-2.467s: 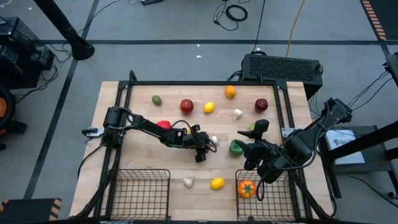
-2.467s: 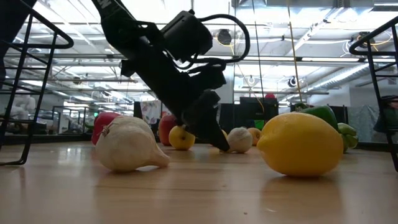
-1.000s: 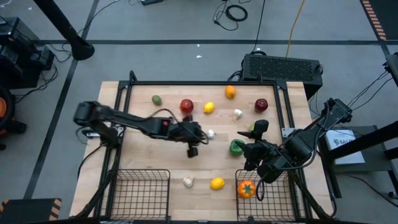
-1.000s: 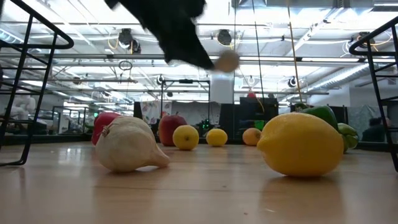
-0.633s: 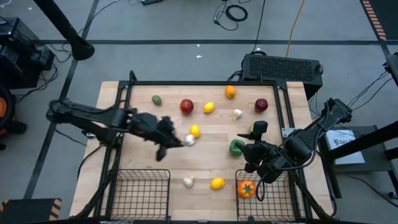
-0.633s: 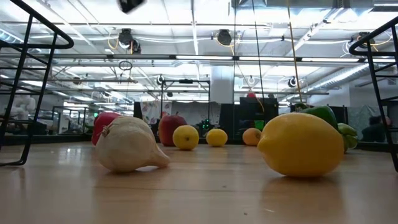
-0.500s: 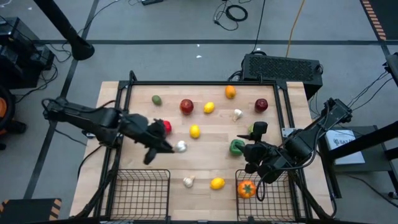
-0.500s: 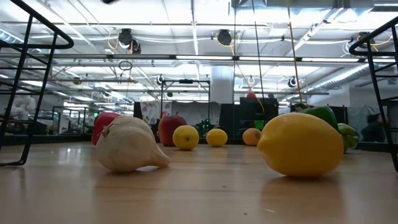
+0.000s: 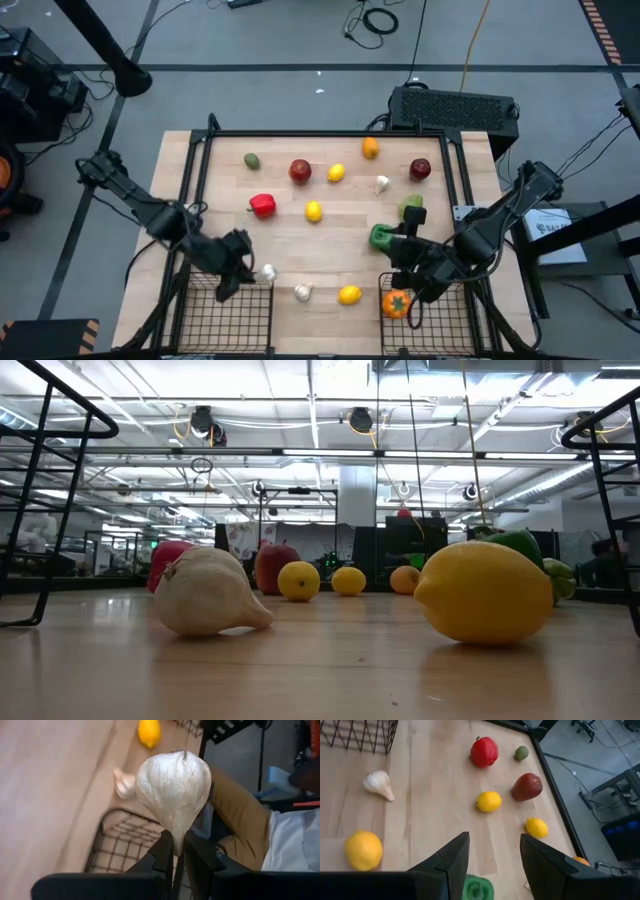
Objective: Sort produce into baskets
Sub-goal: Put the center white garlic into the left black basket
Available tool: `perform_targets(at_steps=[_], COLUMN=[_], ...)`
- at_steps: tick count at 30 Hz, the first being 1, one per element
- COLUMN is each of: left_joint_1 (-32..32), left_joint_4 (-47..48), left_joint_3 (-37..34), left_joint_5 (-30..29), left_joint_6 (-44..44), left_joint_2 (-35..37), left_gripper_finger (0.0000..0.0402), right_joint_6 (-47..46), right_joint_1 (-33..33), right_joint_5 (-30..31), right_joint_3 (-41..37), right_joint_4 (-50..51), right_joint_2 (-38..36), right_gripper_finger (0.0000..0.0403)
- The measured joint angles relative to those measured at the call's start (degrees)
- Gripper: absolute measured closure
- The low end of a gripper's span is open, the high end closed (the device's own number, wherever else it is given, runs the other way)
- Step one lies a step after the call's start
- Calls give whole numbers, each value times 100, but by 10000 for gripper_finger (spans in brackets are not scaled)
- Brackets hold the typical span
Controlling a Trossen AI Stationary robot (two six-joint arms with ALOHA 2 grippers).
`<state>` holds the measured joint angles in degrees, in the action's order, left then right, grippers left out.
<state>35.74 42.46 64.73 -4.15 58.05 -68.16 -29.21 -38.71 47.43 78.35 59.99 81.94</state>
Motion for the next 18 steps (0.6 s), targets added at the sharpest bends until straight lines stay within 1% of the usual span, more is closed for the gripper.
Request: perform_targets(at_steps=[6, 11, 15, 18], left_joint_1=[720, 1101, 1216, 1233], left_joint_4=[-4, 28, 99, 412], left_joint_3=[0, 0, 0, 0], left_joint_5=[-241, -392, -523, -538], left_joint_6=[926, 1427, 1512, 1514], left_joint_2=[-475, -906, -1239, -1458], left_gripper_finger=[359, 359, 359, 359], right_joint_6=[-15, 17, 81, 168], right_joint_1=[-82, -79, -71, -73], right_joint_5=[-9, -52, -136, -132], right_joint_3=[0, 0, -2, -2], right_joint_4=[-22, -83, -346, -596], right_joint_2=[447, 670, 705, 699], right_gripper_finger=[235, 235, 235, 235])
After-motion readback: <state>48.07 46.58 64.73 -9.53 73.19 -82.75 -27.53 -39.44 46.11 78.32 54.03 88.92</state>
